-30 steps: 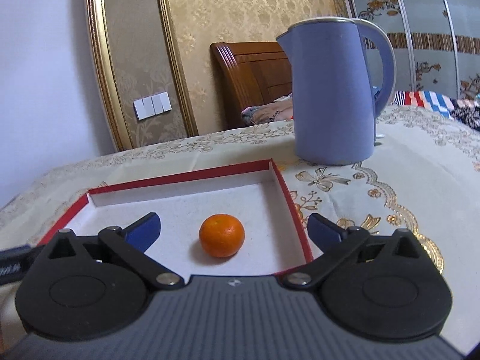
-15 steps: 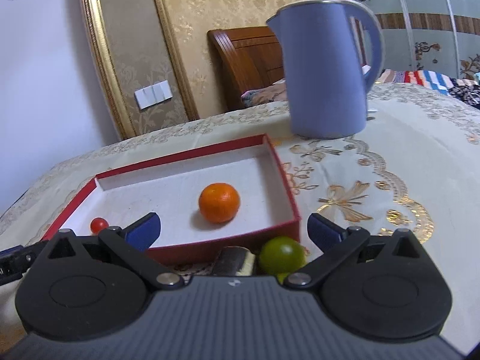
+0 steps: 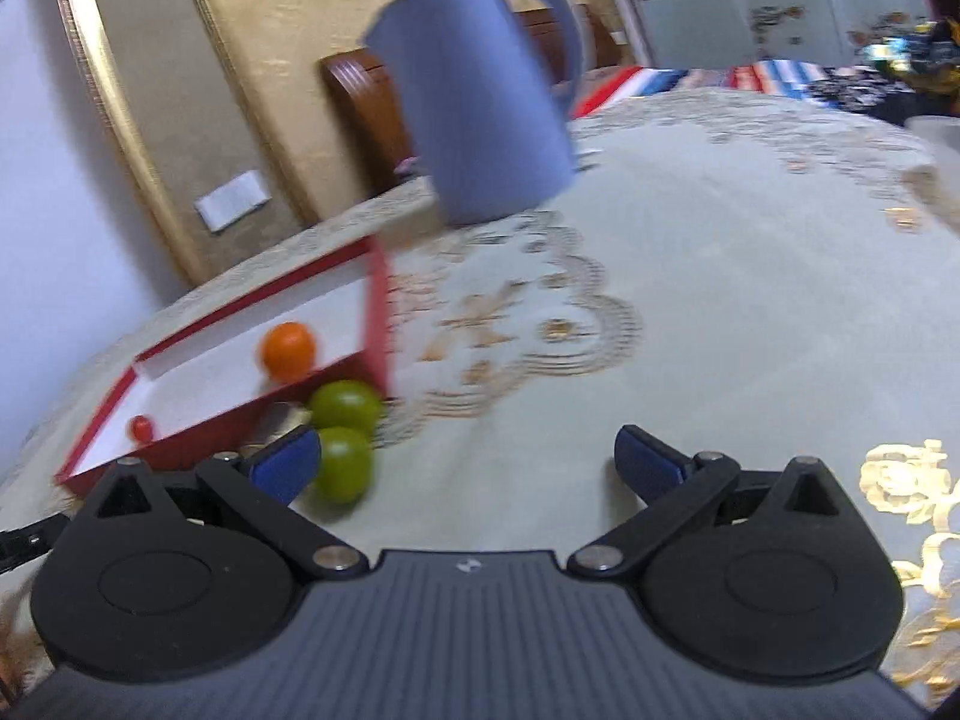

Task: Organize fruits

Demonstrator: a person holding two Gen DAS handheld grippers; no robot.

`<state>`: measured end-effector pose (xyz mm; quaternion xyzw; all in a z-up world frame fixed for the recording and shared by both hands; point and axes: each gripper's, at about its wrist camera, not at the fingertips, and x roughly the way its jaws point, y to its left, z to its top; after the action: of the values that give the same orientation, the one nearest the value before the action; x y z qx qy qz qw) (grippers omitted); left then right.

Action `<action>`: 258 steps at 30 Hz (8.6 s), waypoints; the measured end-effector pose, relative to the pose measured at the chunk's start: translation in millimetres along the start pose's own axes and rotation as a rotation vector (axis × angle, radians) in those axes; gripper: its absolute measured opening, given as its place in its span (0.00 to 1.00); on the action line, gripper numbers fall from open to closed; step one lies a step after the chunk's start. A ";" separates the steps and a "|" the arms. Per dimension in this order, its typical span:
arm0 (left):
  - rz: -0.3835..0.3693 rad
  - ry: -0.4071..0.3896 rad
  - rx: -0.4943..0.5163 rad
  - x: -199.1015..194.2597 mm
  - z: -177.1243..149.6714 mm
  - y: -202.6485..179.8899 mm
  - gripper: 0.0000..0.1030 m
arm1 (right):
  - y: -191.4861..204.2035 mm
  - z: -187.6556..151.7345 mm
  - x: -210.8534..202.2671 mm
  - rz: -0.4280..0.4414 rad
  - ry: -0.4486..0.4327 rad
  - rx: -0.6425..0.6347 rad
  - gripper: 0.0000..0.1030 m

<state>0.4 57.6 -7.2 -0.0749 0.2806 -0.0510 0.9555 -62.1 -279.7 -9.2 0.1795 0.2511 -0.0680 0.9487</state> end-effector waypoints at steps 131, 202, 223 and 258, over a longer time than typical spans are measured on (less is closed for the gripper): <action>0.133 0.048 0.154 10.4 0.8 -8.1 0.26 | 70.2 -8.1 13.7 -0.036 0.011 -0.338 0.29; 0.192 0.077 0.116 114.4 68.5 -47.7 0.25 | 156.8 32.4 138.2 -0.052 0.088 -0.377 0.30; 0.179 0.064 0.101 111.4 62.6 -42.2 0.80 | 147.2 35.5 131.8 -0.081 0.040 -0.310 0.90; 0.104 -0.043 0.042 42.5 36.4 -26.2 0.81 | 133.2 6.2 54.3 0.020 -0.074 -0.303 1.00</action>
<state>54.4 30.0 5.0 -0.0412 0.2624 -0.0054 0.9641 16.8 -160.8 9.4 0.0342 0.2213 -0.0263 0.9742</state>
